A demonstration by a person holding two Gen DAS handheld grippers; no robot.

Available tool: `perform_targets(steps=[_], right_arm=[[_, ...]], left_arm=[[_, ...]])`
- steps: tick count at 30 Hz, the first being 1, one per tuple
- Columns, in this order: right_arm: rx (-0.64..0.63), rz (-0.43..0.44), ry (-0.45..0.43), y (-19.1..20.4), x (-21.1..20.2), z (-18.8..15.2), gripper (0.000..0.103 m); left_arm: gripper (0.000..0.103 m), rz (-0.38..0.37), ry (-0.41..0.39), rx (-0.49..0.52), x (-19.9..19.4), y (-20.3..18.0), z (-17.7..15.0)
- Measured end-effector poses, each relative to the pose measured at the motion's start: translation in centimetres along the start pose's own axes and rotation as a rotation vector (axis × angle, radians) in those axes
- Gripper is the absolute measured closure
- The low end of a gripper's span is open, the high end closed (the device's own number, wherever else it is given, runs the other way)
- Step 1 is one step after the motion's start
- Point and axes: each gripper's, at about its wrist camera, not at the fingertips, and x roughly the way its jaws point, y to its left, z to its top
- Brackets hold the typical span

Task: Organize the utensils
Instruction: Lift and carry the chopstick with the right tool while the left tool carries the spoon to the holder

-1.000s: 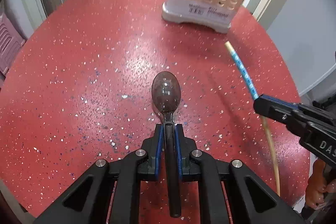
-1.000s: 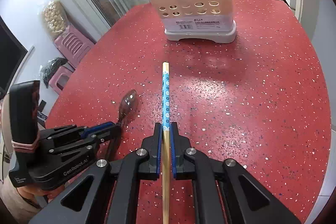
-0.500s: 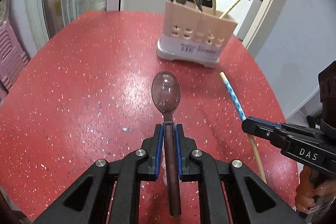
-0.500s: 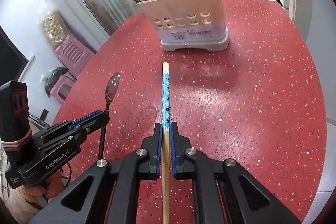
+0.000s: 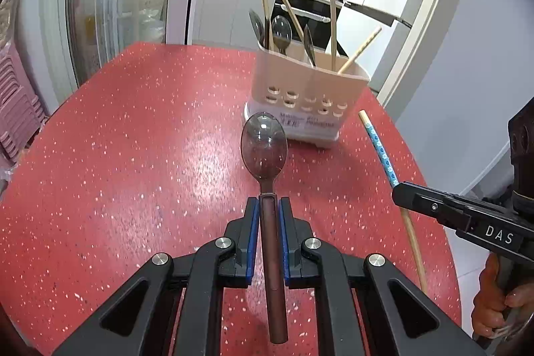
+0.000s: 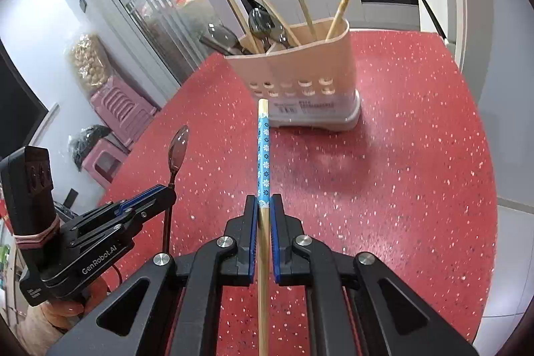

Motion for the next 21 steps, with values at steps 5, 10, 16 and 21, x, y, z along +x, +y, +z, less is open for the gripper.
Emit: perform_targets(steps=[5,10,16,21], right_arm=[[-0.011,-0.004,-0.040,0.2,-1.0,1.6,0.095],[-0.015,-0.010,-0.070,0.1,-1.6,3.3,0.095],[-0.020,-0.021,-0.098,-0.3,-2.2,5.2,0.095],[-0.008,-0.027,-0.135,-1.0,-2.8,7.9,0.095]], left_arm=[[0.066,-0.008,-0.044,-0.006,-0.8,0.2,1.7],[0.066,-0.011,-0.082,0.003,-1.2,0.2,4.1],[0.066,-0.029,-0.126,0.013,-1.2,-0.3,7.1],[0.066,-0.047,-0.165,0.030,-0.8,-1.4,9.9]])
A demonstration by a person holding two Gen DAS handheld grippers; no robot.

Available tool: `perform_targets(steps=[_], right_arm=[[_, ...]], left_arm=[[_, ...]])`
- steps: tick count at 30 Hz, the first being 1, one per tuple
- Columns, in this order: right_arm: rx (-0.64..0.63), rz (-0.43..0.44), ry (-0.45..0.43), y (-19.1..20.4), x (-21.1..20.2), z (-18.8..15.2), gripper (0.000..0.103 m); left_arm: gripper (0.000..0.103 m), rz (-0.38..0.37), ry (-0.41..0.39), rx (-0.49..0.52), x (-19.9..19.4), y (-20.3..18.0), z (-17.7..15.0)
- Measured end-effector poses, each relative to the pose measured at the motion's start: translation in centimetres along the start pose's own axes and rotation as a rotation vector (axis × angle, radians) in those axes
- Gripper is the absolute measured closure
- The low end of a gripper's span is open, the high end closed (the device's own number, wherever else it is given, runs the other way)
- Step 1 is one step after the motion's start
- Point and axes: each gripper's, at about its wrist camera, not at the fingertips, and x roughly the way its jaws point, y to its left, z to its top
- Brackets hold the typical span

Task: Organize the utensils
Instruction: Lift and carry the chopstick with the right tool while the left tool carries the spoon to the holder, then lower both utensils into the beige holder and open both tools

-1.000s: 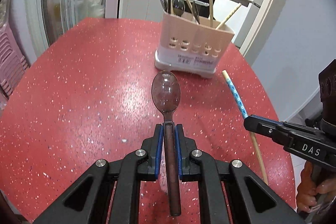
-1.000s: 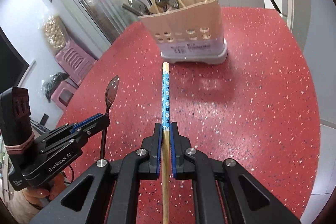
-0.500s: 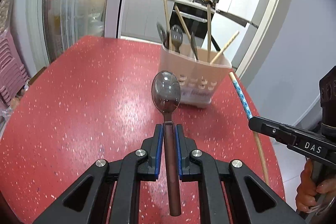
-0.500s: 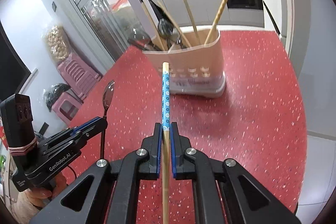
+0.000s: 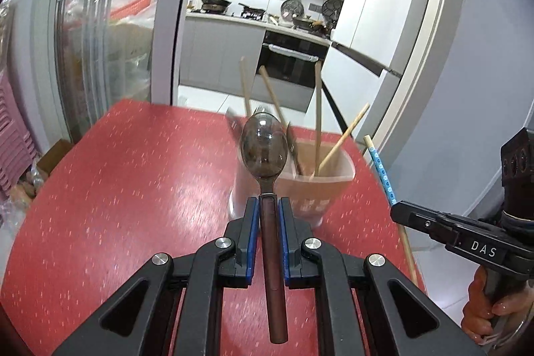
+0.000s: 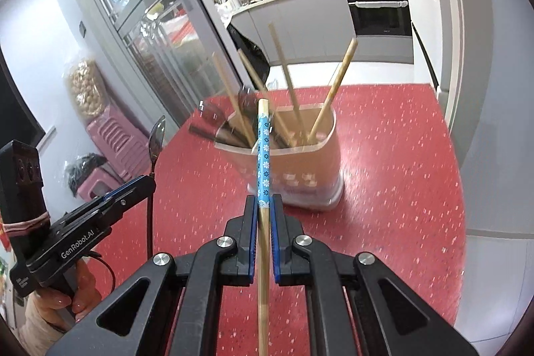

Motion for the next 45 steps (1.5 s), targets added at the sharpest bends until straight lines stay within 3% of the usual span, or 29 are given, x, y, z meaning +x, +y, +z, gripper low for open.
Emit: perform_targets(steps=[10,18,25,33,41,45], right_arm=[[-0.039,0.005,-0.107,0.3,0.0,5.5,0.095],[-0.034,0.044,-0.203,-0.2,1.4,9.7,0.095],[-0.025,0.045,-0.267,-0.8,3.9,11.6,0.095],[-0.059,-0.052,-0.359,-1.1,6.7,13.4,0.095],[-0.048,-0.083,-0.413,-2.1,9.1,14.0,0.095],[-0.073,-0.104,-0.418,-2.3,10.2,12.7,0.095]], left_arm=[[0.066,-0.035,-0.098,0.002,2.1,-1.4,5.4],[0.066,0.007,-0.161,-0.015,4.9,-1.7,8.0],[0.066,0.068,-0.197,-0.017,7.8,-1.3,8.6],[0.066,0.116,-0.237,0.007,9.9,-1.6,9.2],[0.066,0.163,-0.274,0.041,11.8,-1.3,8.4],[0.066,0.185,-0.282,0.056,12.4,-1.2,7.4]])
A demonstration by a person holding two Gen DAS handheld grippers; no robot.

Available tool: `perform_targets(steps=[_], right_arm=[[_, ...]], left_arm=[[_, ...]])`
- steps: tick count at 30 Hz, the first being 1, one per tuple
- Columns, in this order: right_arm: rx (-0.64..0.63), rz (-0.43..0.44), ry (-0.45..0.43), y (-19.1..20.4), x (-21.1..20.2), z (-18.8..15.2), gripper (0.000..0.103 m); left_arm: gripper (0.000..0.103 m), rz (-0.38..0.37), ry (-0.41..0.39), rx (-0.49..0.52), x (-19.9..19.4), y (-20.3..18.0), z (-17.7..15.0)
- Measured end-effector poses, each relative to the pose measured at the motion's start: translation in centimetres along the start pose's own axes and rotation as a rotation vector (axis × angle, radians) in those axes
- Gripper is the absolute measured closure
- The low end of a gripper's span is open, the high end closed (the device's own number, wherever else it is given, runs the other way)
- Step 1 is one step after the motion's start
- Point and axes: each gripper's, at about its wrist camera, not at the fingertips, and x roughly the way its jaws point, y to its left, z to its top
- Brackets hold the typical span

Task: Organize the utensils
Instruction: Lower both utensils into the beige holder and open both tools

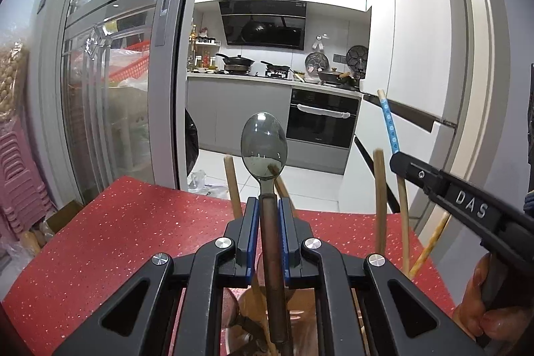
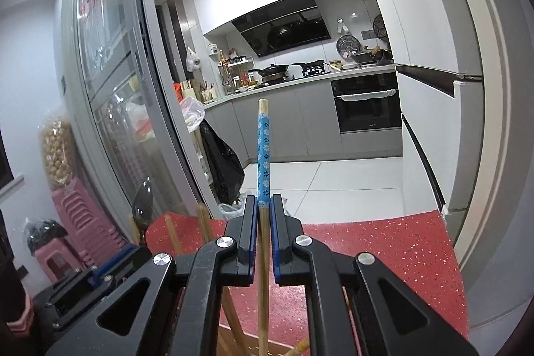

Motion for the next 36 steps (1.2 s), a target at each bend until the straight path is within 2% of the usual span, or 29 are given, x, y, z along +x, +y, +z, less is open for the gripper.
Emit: perform_targets(steps=[6,13,23,32,35,36], right_arm=[[-0.062,-0.005,-0.001,0.8,-0.8,-2.0,0.095],[-0.096,0.002,0.029,1.2,-2.2,-4.2,0.095],[-0.098,0.015,0.115,1.5,-2.6,-5.4,0.095],[-0.031,0.054,0.215,0.6,-1.7,-4.8,0.093],[-0.009,0.055,0.228,0.2,-1.8,-4.8,0.083],[-0.001,0.059,0.234,0.1,-1.9,-4.8,0.072]], left_arm=[[0.066,0.027,0.000,0.078,-0.2,-1.0,-1.5],[0.066,0.027,0.056,0.108,-0.3,-1.4,-3.0],[0.066,0.002,0.130,0.125,-0.2,-1.8,-3.2],[0.066,-0.025,0.181,0.081,-0.2,-1.4,-2.8],[0.066,-0.025,0.179,0.078,-0.5,-1.3,-2.7],[0.066,-0.025,0.178,0.076,-0.5,-1.3,-2.6]])
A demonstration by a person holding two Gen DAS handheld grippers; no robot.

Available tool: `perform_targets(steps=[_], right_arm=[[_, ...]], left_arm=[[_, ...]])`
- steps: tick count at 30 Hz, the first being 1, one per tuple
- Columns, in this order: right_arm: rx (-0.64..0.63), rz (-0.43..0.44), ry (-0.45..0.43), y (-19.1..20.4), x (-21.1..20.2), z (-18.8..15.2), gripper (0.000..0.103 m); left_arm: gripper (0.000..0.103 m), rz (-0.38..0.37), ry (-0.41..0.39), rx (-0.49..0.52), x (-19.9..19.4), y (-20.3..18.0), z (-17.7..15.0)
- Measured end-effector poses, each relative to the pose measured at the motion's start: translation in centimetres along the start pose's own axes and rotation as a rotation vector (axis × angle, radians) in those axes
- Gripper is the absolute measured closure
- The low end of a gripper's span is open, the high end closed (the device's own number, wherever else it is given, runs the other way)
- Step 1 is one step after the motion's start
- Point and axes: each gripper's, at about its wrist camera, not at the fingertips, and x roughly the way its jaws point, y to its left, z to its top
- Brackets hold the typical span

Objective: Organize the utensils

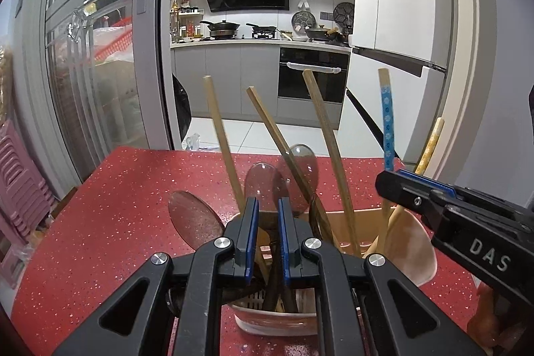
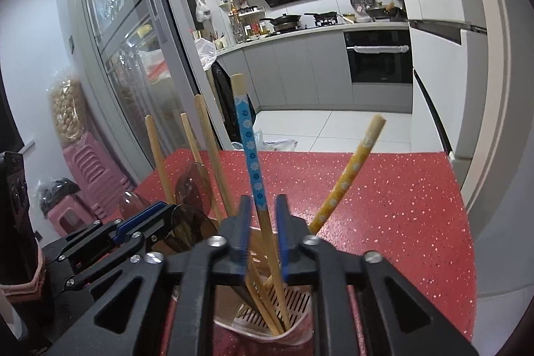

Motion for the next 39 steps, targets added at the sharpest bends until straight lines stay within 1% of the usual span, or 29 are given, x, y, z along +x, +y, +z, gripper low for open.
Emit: perform_targets(steps=[1,5,10,12,19,23,27,28,29,30,31,33,35,39], right_arm=[[0.004,0.002,0.001,0.0,-0.1,0.0,0.066],[0.017,0.007,-0.014,-0.1,-1.3,0.2,0.065],[0.039,0.005,-0.038,-0.1,-2.9,0.1,0.054],[0.041,0.001,-0.037,0.0,-3.6,-0.1,0.052],[0.049,-0.014,-0.022,0.2,-5.3,-0.8,0.047],[0.078,-0.027,0.005,0.2,-5.9,-1.3,0.046],[0.093,-0.041,0.033,0.1,-6.7,-2.2,0.043],[0.095,-0.044,0.038,0.1,-6.9,-2.5,0.043],[0.098,-0.047,0.044,0.2,-7.1,-2.8,0.042],[0.100,-0.050,0.051,0.3,-7.5,-3.1,0.040],[0.101,-0.055,0.056,0.3,-7.7,-3.4,0.038],[0.102,-0.064,0.062,0.4,-8.3,-4.0,0.037],[0.097,-0.082,0.068,0.7,-8.8,-4.7,0.034],[0.096,-0.103,0.087,1.1,-9.6,-6.0,0.024]], left_arm=[[0.066,-0.001,-0.002,-0.002,0.0,0.0,0.0],[0.066,-0.010,-0.003,-0.009,-0.4,0.3,0.2],[0.066,-0.020,-0.015,0.004,-1.6,0.3,0.5],[0.066,-0.023,-0.016,0.005,-1.9,0.3,0.5],[0.066,-0.015,-0.009,0.002,-3.6,0.7,0.3],[0.066,-0.012,-0.001,-0.005,-4.5,1.0,0.0],[0.066,-0.019,-0.003,-0.008,-5.8,1.5,-0.6],[0.064,-0.019,-0.004,-0.006,-6.2,1.7,-0.9],[0.058,-0.017,-0.005,-0.004,-6.7,1.6,-1.1],[0.024,-0.014,-0.005,-0.004,-7.1,1.7,-1.4],[0.000,-0.006,-0.007,-0.007,-7.3,1.9,-1.7],[0.000,0.013,-0.050,-0.012,-8.8,2.1,-2.5],[0.000,0.009,-0.038,0.006,-9.4,2.2,-3.1],[0.000,0.001,-0.008,0.004,-10.4,2.7,-4.5]])
